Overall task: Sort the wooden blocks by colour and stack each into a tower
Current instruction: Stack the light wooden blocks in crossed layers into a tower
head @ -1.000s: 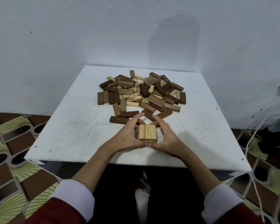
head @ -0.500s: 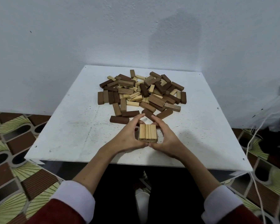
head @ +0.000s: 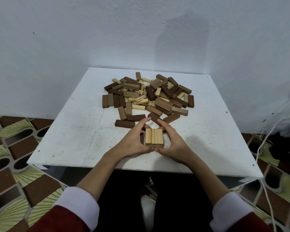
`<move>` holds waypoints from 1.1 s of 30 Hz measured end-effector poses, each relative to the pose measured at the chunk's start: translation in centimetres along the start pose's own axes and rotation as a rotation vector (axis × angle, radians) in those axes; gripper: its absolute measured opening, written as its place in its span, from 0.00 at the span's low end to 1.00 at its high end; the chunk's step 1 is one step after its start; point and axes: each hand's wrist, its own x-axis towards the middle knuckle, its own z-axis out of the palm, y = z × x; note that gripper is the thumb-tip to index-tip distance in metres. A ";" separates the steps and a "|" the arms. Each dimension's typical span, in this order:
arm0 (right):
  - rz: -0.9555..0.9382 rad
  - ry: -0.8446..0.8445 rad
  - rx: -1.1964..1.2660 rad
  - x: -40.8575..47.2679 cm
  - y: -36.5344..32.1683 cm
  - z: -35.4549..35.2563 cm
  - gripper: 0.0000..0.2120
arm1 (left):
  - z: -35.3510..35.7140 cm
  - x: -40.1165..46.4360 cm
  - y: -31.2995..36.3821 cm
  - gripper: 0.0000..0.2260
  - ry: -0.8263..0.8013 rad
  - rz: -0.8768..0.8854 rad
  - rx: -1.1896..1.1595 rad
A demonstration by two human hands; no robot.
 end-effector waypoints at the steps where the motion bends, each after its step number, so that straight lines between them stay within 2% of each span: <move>1: 0.008 -0.006 0.007 0.0 -0.1 -0.1 0.44 | 0.0 0.0 0.0 0.44 -0.002 0.000 -0.002; 7: 0.058 -0.115 0.029 -0.3 -0.7 -1.1 0.48 | -0.8 -0.1 -0.4 0.48 -0.075 -0.022 0.056; 11: 0.028 -0.135 0.091 -0.5 -0.8 -2.5 0.46 | -2.1 -0.2 -0.5 0.47 -0.105 -0.016 0.120; 14: -0.015 -0.040 0.065 0.1 -0.7 -3.5 0.40 | -3.4 0.0 -0.4 0.39 -0.077 0.000 0.114; 18: -0.048 0.221 -0.019 2.8 -1.3 -4.5 0.25 | -4.7 1.1 -0.2 0.22 0.143 0.031 0.100; 21: -0.026 0.305 -0.062 5.5 -2.3 -4.7 0.16 | -5.3 3.2 -0.3 0.15 0.256 0.054 0.215; 27: -0.108 0.093 -0.314 10.6 -4.2 -3.3 0.12 | -5.3 7.7 -1.7 0.15 0.224 0.077 0.529; 30: -0.151 0.048 -0.412 13.1 -4.0 -2.5 0.13 | -5.1 8.7 -2.1 0.13 0.126 0.045 0.638; 33: -0.210 0.008 -0.530 15.5 -3.6 -1.8 0.17 | -4.9 9.3 -2.7 0.11 0.180 0.102 0.667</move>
